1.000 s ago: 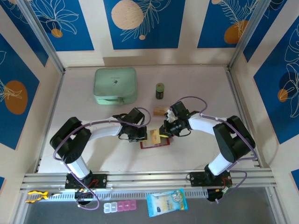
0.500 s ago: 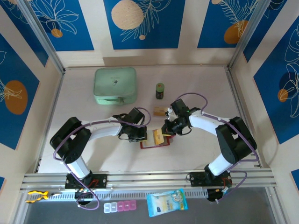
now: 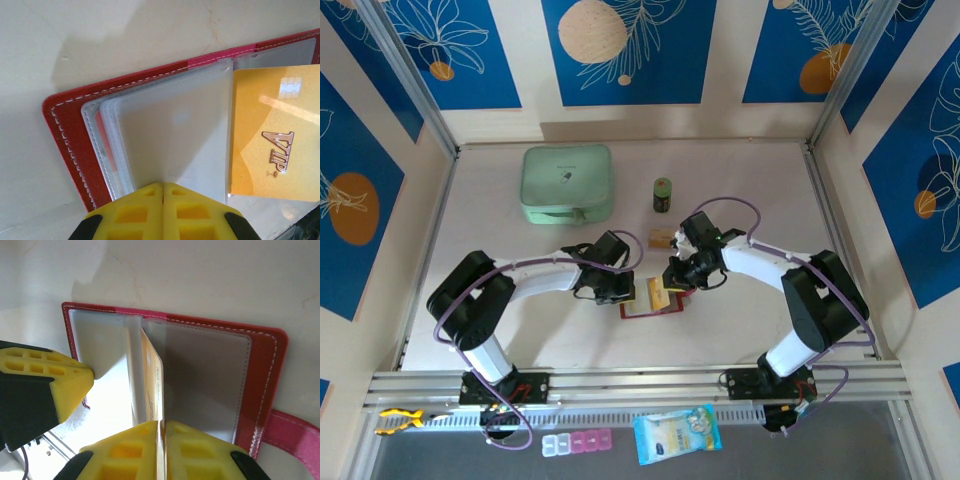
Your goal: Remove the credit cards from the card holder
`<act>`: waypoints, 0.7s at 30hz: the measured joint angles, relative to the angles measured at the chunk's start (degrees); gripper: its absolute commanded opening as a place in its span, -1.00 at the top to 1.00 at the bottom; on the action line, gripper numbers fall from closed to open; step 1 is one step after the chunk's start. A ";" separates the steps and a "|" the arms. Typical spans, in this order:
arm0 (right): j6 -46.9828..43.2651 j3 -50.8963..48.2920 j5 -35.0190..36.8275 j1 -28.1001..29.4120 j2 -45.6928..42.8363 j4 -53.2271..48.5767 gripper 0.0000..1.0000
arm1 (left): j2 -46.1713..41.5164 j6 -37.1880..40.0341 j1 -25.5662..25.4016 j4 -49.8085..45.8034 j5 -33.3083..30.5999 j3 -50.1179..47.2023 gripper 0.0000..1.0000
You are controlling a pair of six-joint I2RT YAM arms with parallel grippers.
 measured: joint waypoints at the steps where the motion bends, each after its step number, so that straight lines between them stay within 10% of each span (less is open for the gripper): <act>1: 0.31 0.00 0.02 0.24 0.00 0.00 0.71 | 0.00 0.00 0.00 0.00 0.00 0.00 0.95; 21: 2.56 0.20 0.09 1.92 -0.44 -0.11 0.91 | 0.00 0.00 0.00 0.02 0.02 0.00 0.92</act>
